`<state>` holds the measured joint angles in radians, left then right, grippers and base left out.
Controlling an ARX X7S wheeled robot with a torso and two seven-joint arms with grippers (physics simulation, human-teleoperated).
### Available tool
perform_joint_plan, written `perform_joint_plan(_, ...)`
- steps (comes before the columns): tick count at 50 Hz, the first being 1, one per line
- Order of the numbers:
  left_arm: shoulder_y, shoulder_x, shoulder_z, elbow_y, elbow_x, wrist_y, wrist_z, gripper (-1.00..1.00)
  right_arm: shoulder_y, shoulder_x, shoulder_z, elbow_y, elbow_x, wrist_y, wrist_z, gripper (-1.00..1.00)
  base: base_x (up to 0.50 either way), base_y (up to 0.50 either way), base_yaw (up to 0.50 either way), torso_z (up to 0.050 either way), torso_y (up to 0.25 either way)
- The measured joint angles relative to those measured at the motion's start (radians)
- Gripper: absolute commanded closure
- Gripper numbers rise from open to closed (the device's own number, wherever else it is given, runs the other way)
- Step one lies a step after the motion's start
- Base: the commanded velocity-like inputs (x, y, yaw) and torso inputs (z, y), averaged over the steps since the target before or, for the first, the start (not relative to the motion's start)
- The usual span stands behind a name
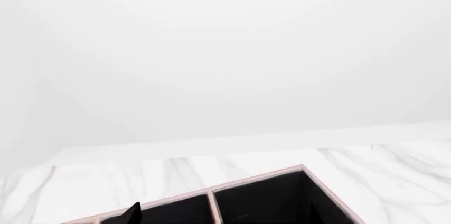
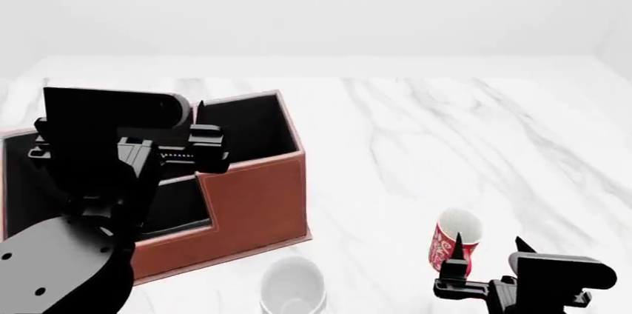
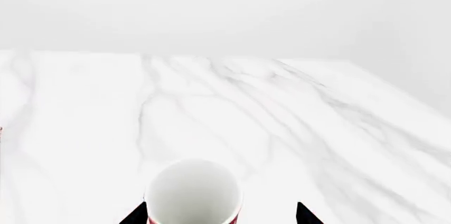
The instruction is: Pick up the red mug and place it to the right of the caddy.
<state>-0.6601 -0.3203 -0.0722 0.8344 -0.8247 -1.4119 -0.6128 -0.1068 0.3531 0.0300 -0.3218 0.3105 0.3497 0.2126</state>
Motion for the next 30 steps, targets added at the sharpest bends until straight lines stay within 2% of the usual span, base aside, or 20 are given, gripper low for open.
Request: perform_joint_plan(30, 0.006, -0.017, 0.012, -0.020, -0.016, 0.028, -0.017, -1.00, -0.013, 0.001, -0.051, 0.111, -0.020, -0.029, -0.025, -1.00, 0.00, 0.00, 0.00, 0.000, 0.000)
